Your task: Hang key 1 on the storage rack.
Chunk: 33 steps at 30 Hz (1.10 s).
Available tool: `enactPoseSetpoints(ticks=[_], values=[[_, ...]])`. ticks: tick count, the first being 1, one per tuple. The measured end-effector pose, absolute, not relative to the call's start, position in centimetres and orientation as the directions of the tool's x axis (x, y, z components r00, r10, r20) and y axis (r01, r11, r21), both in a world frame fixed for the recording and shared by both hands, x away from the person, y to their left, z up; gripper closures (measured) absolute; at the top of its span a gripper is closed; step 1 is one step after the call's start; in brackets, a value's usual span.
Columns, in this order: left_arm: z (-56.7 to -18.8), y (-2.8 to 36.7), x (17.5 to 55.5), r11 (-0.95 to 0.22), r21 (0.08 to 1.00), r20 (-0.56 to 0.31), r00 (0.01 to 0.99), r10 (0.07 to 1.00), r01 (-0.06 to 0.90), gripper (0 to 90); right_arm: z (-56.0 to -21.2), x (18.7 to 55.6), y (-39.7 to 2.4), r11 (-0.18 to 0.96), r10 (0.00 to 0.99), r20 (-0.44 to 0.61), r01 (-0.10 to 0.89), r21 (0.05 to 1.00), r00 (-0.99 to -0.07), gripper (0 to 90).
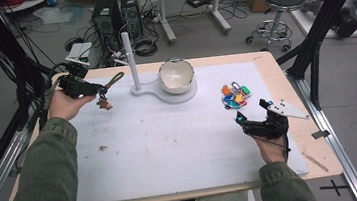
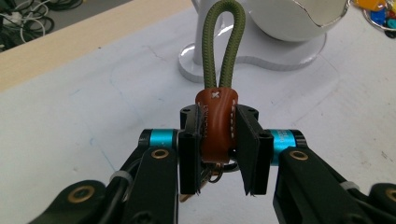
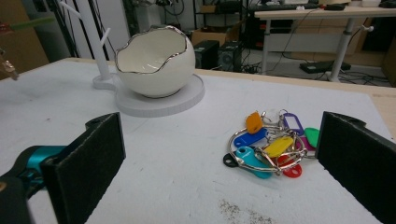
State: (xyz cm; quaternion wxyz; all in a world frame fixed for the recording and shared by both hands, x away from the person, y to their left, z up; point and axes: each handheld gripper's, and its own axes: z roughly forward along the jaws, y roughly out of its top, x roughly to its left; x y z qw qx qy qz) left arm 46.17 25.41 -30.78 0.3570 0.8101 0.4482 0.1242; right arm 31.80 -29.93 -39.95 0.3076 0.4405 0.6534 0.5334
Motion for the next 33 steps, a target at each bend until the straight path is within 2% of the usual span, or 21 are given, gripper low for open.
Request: enactPoseSetpoints(ticks=[13,19,23,27,33], values=[[-27.8,26.0,48.0,-0.265,0.717,-0.153,0.517,0.842,0.645,71.9,-40.0,31.9,-29.9,0.049,0.904,0.066,0.255,0.966,-0.423,0.7],[-26.9,26.3,48.9,-0.15,0.728,-0.235,0.449,0.862,0.669,72.0,-40.0,31.8,-29.9,0.047,0.903,0.068,0.256,0.966,-0.423,0.7],[-27.0,26.5,49.4,-0.05,0.717,-0.332,0.403,0.853,0.695,72.0,-40.1,31.9,-30.0,0.052,0.904,0.062,0.253,0.966,-0.423,0.7],[-27.4,26.3,49.7,-0.009,0.717,-0.353,0.375,0.857,0.697,71.8,-40.0,31.7,-30.0,0.043,0.903,0.073,0.26,0.965,-0.423,0.7],[-28.1,25.8,50.3,-0.017,0.7,-0.345,0.358,0.868,0.714,71.6,-40.0,31.7,-30.0,0.046,0.903,0.07,0.257,0.965,-0.424,0.7]])
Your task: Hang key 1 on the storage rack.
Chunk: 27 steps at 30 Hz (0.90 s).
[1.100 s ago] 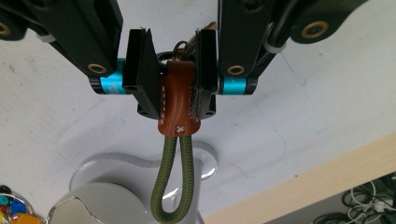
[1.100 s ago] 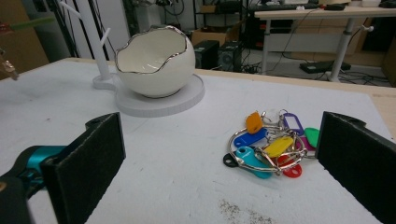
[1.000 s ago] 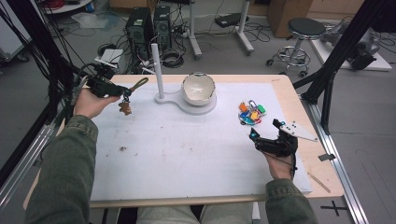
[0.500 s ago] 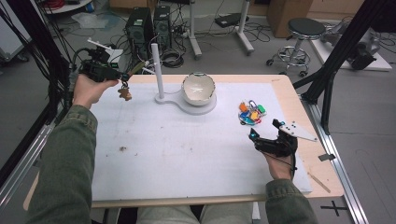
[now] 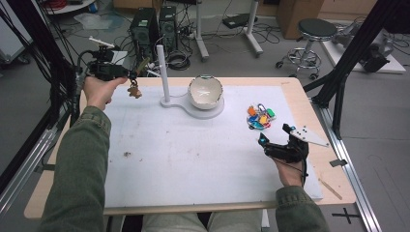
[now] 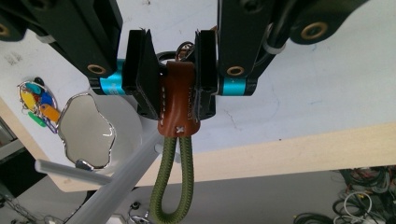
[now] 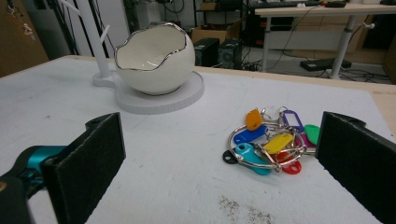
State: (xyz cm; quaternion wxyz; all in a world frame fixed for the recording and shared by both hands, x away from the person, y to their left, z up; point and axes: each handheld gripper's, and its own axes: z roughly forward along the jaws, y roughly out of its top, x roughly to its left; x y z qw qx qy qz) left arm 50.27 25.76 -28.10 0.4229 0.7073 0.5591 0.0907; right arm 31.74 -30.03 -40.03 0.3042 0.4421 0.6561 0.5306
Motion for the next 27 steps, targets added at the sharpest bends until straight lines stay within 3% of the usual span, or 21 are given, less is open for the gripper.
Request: enactPoseSetpoints(ticks=[11,27], values=[[-30.4,25.6,51.2,0.04,0.667,-0.39,0.303,0.87,0.744,71.4,-40.1,31.6,-30.0,0.046,0.901,0.071,0.258,0.965,-0.427,0.8],[-32.0,27.2,50.6,0.115,0.661,-0.514,0.336,0.789,0.742,71.5,-40.2,31.6,-29.9,0.056,0.901,0.063,0.259,0.964,-0.429,0.8]])
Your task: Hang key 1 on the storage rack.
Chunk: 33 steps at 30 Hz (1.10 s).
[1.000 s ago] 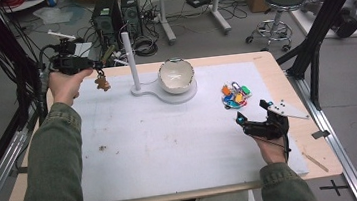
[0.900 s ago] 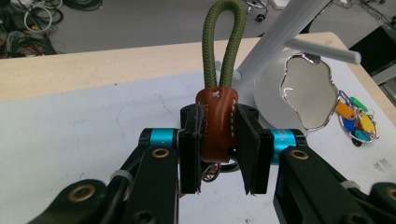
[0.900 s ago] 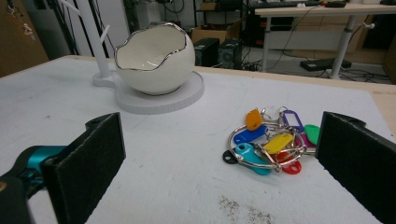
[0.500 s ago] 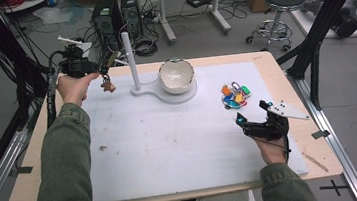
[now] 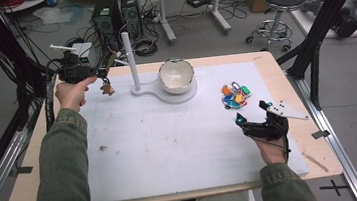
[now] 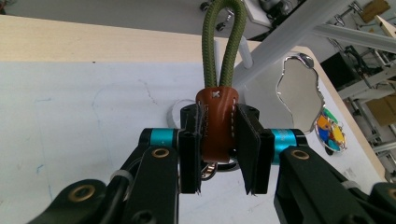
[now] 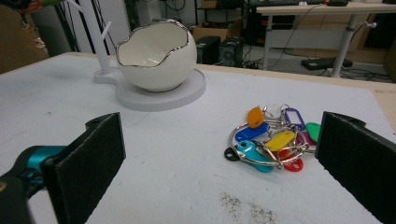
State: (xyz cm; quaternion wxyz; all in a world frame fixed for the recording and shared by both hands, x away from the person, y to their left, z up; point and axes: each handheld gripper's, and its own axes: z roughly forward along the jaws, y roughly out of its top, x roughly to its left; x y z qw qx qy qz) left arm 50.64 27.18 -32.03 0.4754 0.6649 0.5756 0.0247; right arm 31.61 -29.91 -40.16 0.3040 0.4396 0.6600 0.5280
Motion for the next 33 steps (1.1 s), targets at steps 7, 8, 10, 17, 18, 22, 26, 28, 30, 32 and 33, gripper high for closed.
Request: enactPoseSetpoints(ticks=[7,8,10,17,18,22,26,28,30,32,33], values=[[-32.3,26.4,50.7,0.083,0.651,-0.523,0.366,0.769,0.755,71.5,-40.2,31.6,-29.9,0.058,0.901,0.06,0.256,0.965,-0.429,0.7],[-32.4,26.3,50.8,0.075,0.65,-0.52,0.371,0.769,0.756,71.5,-40.2,31.6,-29.9,0.057,0.901,0.061,0.258,0.964,-0.429,0.8],[-32.5,26.0,50.9,0.066,0.645,-0.52,0.374,0.768,0.761,71.5,-40.2,31.6,-29.9,0.059,0.902,0.059,0.257,0.965,-0.428,0.7],[-33.1,24.9,51.2,0.038,0.634,-0.514,0.385,0.766,0.772,71.4,-40.2,31.6,-29.9,0.061,0.902,0.058,0.258,0.964,-0.429,0.7],[-33.2,24.8,51.2,0.034,0.633,-0.512,0.386,0.767,0.773,71.4,-40.2,31.6,-29.9,0.061,0.902,0.058,0.258,0.964,-0.429,0.7],[-33.3,24.6,51.2,0.027,0.632,-0.504,0.385,0.773,0.775,71.3,-40.2,31.6,-29.9,0.058,0.902,0.061,0.261,0.964,-0.427,0.7],[-33.3,24.5,51.2,0.025,0.637,-0.494,0.383,0.781,0.77,71.0,-40.2,31.6,-29.9,0.059,0.902,0.06,0.26,0.964,-0.427,0.7],[-33.3,24.3,51.2,0.019,0.639,-0.486,0.384,0.785,0.769,71.0,-40.2,31.6,-29.9,0.059,0.902,0.059,0.26,0.964,-0.427,0.7],[-33.3,24.1,51.1,0.01,0.642,-0.47,0.384,0.795,0.766,71.0,-40.2,31.6,-29.9,0.059,0.902,0.06,0.26,0.964,-0.427,0.8],[-33.3,23.9,51.1,0.005,0.646,-0.454,0.379,0.806,0.763,71.0,-40.2,31.7,-29.9,0.06,0.903,0.06,0.261,0.963,-0.426,0.8],[-33.3,23.8,51.1,-0.005,0.651,-0.436,0.379,0.816,0.759,71.0,-40.2,31.7,-29.9,0.061,0.902,0.059,0.261,0.964,-0.427,0.7]])
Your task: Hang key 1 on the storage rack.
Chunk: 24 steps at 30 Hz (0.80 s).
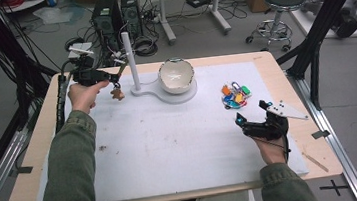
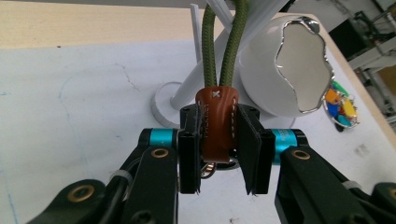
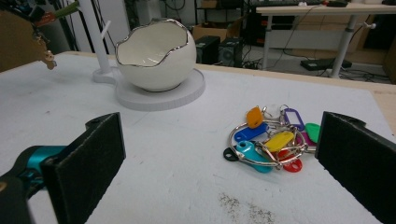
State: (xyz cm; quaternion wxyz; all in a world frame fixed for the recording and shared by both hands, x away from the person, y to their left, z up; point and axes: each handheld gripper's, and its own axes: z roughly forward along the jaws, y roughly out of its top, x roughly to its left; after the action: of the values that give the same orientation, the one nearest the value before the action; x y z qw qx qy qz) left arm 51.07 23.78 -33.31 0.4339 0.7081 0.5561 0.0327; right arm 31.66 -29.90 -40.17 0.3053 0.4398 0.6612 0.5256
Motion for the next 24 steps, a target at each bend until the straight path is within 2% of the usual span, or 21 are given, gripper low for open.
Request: enactPoseSetpoints(ticks=[4,8,15,18,22,24], values=[[-33.1,23.4,50.8,-0.03,0.69,-0.34,0.36,0.869,0.723,65.3,-40.2,31.7,-29.9,0.062,0.902,0.056,0.258,0.964,-0.427,0.8],[-32.9,23.5,50.5,-0.016,0.712,-0.343,0.367,0.865,0.702,53.1,-40.2,31.7,-29.9,0.061,0.901,0.058,0.258,0.964,-0.429,0.8],[-32.8,24.4,49.9,0.05,0.744,-0.372,0.351,0.859,0.666,42.9,-40.1,31.6,-29.9,0.063,0.902,0.053,0.253,0.965,-0.428,0.8],[-32.8,24.7,49.6,0.045,0.75,-0.35,0.338,0.873,0.66,37.1,-40.1,31.6,-29.9,0.063,0.902,0.053,0.251,0.966,-0.428,0.8],[-32.8,25.3,49.2,0.053,0.756,-0.348,0.333,0.876,0.652,22.6,-40.1,31.6,-29.9,0.063,0.903,0.052,0.252,0.966,-0.427,0.8],[-32.7,25.3,49.1,0.025,0.755,-0.312,0.326,0.892,0.655,15.3,-40.1,31.6,-29.9,0.062,0.903,0.054,0.254,0.965,-0.427,0.8]])
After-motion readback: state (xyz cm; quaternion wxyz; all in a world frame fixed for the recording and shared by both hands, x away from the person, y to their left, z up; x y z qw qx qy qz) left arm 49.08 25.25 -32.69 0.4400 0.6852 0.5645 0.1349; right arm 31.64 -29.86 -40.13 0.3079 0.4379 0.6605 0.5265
